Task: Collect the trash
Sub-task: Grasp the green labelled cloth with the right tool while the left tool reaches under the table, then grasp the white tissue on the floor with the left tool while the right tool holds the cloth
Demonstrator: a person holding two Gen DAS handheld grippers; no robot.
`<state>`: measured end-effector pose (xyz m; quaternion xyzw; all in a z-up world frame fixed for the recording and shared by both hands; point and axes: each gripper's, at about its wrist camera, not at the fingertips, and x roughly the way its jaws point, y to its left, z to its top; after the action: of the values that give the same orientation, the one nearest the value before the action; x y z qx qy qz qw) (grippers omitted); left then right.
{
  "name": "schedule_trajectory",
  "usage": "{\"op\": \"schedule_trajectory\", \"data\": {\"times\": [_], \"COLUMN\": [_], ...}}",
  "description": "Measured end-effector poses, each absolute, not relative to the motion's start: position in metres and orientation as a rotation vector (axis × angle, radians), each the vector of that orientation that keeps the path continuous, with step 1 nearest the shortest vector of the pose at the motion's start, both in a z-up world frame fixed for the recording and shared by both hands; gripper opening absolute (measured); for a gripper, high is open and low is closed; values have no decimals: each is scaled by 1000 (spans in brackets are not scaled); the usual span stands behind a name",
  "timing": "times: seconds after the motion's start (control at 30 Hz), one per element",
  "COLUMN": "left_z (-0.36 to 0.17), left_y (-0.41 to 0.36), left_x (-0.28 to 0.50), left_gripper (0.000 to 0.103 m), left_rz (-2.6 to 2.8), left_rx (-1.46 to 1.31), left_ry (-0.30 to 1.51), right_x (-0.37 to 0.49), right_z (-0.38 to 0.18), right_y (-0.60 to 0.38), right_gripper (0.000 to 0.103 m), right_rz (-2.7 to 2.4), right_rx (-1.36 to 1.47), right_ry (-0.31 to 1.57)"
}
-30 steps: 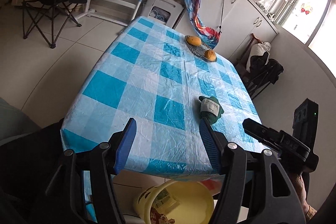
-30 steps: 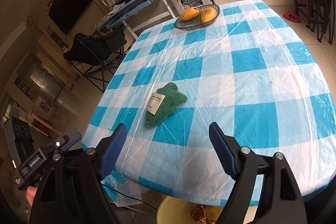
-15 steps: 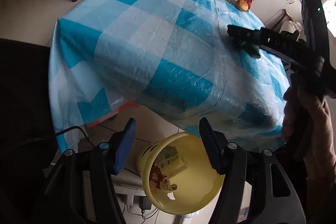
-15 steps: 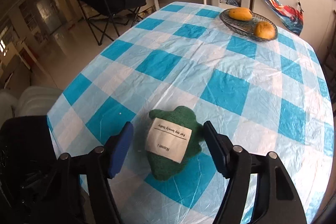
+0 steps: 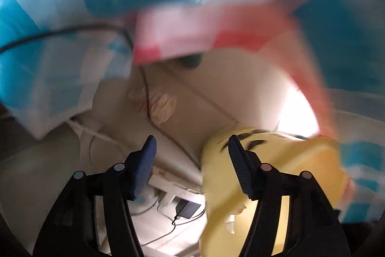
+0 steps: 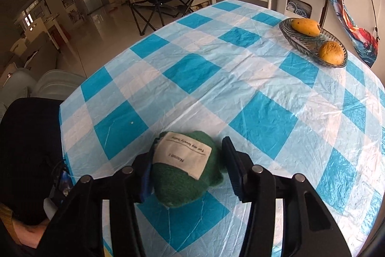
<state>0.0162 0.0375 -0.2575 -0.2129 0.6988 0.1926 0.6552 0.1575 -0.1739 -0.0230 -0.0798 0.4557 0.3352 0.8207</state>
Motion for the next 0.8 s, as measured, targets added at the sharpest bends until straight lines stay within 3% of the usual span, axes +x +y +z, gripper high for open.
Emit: {"op": "schedule_trajectory", "data": {"times": [0.03,0.07,0.13,0.2,0.3,0.8], "left_z": [-268,-278,-305,-321,-344,-454], "left_y": [44,48,50,60,77,78], "left_x": [13,15,22,22,24,44], "left_gripper": [70,71,69,57,54,55], "left_rz": [432,460,453,484,501,476], "left_rx": [-600,-646,-622,-646,-717,-581], "left_ry": [1545,1535,1591,1602,1627,1759], "right_x": [159,160,163,164,165,168], "right_z": [-22,-22,-23,-22,-23,-23], "right_y": [-175,-175,-177,-180,-181,-177], "right_gripper": [50,51,51,51,53,57], "right_rz": [721,727,736,743,749,758], "right_rx": [-161,-148,-116,-94,-67,-47], "right_ry": [976,982,992,998,1002,1001]}}
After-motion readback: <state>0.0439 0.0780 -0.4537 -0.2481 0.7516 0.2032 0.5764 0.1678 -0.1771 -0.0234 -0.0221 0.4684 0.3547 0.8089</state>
